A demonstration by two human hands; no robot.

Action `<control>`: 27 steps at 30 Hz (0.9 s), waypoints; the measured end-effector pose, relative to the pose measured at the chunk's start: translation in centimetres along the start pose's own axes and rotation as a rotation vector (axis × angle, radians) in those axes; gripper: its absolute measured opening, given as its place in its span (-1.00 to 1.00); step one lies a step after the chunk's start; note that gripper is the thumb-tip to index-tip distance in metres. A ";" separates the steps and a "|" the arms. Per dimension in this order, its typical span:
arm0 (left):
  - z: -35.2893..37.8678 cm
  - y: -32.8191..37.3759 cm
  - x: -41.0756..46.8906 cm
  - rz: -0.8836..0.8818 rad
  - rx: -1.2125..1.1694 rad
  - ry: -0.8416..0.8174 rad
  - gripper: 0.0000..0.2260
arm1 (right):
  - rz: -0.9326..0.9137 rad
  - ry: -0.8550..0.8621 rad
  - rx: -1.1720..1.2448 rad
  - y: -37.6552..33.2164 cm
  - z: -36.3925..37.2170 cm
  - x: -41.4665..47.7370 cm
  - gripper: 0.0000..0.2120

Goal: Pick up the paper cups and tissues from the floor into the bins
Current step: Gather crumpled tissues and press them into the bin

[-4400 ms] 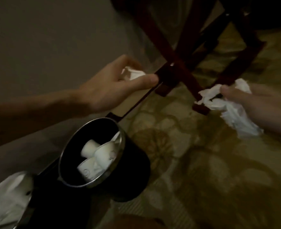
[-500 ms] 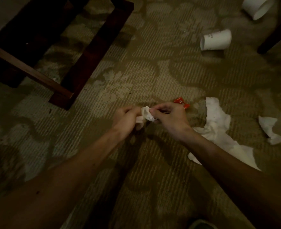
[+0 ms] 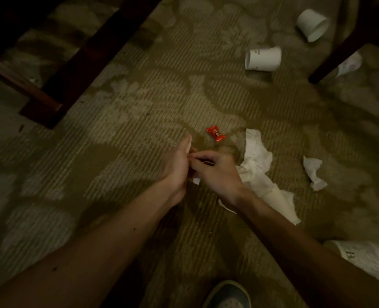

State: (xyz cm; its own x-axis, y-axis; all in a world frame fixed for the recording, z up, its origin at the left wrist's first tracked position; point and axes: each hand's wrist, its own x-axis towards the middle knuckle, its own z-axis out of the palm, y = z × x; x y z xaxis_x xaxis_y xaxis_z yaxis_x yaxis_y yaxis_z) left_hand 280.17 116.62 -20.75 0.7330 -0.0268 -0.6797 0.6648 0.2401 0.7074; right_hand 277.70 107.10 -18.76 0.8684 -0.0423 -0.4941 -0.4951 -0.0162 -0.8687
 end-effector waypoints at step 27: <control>-0.1 1.2 1.8 -0.038 0.163 0.072 -0.87 | -0.122 0.184 -0.741 -1.0 -5.0 9.0 -0.85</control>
State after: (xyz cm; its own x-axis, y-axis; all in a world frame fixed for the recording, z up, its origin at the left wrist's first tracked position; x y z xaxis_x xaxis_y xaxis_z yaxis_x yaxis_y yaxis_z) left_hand 282.25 117.00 -21.15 0.6984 0.0380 -0.7147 0.7108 0.0798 0.6989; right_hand 285.89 101.71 -22.15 0.9312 -0.1616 -0.3266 -0.3427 -0.6928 -0.6345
